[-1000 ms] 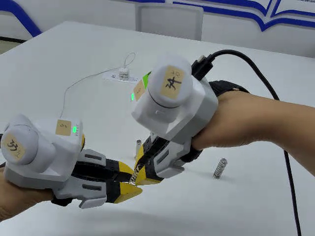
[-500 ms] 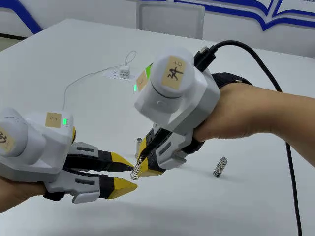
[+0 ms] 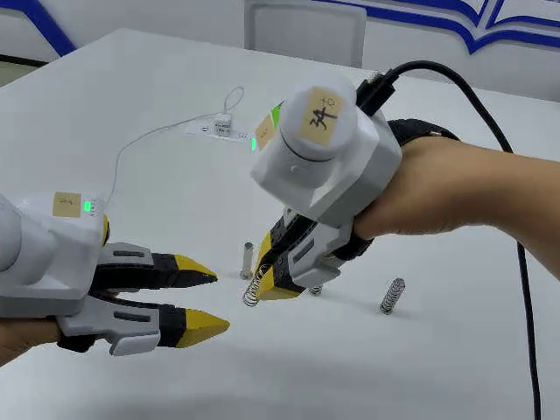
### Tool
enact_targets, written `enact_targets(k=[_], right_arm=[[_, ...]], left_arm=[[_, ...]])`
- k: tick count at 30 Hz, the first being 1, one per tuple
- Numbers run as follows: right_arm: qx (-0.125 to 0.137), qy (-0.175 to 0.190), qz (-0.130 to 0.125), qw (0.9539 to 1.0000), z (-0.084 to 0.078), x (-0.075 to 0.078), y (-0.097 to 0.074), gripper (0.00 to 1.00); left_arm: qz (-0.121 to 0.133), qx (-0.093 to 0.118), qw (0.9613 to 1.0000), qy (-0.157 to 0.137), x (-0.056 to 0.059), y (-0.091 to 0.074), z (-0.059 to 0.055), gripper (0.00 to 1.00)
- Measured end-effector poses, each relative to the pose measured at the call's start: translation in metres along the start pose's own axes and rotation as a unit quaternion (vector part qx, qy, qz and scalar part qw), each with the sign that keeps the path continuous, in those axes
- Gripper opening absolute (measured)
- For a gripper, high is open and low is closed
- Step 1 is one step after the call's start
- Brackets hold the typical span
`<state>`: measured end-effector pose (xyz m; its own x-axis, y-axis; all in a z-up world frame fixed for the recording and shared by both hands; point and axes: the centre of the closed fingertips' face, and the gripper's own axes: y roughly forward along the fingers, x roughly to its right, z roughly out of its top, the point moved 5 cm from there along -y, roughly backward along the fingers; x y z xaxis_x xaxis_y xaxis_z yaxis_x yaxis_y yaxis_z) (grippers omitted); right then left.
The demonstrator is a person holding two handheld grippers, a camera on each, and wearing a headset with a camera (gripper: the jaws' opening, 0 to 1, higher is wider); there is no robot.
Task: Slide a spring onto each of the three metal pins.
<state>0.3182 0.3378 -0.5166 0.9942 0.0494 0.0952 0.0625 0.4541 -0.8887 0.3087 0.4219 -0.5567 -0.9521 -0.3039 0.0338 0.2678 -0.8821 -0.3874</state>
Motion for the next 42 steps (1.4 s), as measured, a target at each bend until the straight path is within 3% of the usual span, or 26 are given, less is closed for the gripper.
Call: enact_targets(k=[11, 23, 33, 42], right_arm=[[-0.010, 0.010, -0.013, 0.9998, -0.007, 0.019, -0.008, 0.12], [-0.040, 0.018, -0.032, 0.9985, -0.013, 0.067, -0.014, 0.12], [-0.046, 0.022, -0.038, 0.9980, -0.005, 0.094, 0.007, 0.12], [-0.072, 0.021, -0.030, 0.9967, -0.009, 0.099, 0.033, 0.12]], left_arm=[[0.022, 0.011, 0.9996, -0.016, -0.001, -0.008, -0.004, 0.41], [0.036, 0.014, 0.9989, -0.027, -0.003, -0.008, -0.007, 0.46], [0.038, 0.013, 0.9986, -0.034, -0.003, -0.007, -0.010, 0.49], [0.037, 0.013, 0.9986, -0.036, -0.003, -0.006, -0.012, 0.49]])
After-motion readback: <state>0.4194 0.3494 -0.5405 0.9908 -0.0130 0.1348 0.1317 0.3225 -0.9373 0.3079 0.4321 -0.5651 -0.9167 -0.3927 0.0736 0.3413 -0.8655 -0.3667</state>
